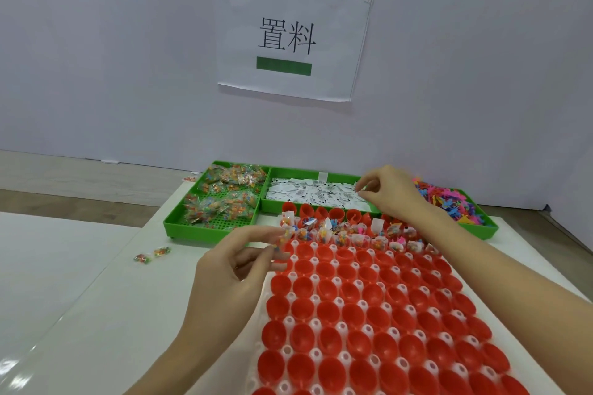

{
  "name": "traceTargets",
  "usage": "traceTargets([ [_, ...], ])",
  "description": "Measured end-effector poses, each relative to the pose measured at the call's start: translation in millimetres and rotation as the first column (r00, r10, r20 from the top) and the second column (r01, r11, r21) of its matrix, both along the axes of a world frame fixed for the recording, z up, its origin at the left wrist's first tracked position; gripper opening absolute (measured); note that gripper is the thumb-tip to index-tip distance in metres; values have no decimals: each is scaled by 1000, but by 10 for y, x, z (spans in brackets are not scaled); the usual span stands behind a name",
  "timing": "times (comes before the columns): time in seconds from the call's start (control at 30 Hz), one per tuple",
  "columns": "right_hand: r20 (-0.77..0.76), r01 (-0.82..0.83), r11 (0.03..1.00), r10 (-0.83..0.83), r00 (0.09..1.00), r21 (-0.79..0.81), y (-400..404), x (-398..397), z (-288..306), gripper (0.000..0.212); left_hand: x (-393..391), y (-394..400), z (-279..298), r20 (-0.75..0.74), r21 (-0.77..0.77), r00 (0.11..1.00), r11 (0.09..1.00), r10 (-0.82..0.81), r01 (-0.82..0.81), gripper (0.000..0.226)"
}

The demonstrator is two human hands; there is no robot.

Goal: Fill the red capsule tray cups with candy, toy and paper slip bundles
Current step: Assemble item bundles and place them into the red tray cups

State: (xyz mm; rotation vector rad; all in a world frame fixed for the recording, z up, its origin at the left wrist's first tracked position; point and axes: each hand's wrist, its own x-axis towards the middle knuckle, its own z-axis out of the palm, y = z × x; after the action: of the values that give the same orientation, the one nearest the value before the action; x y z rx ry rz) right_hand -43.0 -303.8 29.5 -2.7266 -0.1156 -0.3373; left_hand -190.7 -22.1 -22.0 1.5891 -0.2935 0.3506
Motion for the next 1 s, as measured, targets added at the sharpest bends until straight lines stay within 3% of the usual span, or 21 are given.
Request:
traceTargets([
  [0.3, -207, -38, 980, -4, 978, -198, 4, 327, -155, 12, 23, 28, 12, 1, 60, 998, 996, 65, -65, 31],
  [0.57, -270, 38, 978, -94, 958, -206, 101, 361, -90, 14, 22, 41, 19, -6, 84, 997, 993, 81, -81, 31],
  [0.83, -289, 50, 997, -67, 955, -65, 30, 323, -98, 11, 23, 46, 17, -19, 84, 997, 994, 69, -68, 30],
  [1.0, -179, 84, 992, -67, 982, 89, -47, 267, -30, 8, 7, 32, 39, -47, 47, 998, 998, 38, -36, 29],
])
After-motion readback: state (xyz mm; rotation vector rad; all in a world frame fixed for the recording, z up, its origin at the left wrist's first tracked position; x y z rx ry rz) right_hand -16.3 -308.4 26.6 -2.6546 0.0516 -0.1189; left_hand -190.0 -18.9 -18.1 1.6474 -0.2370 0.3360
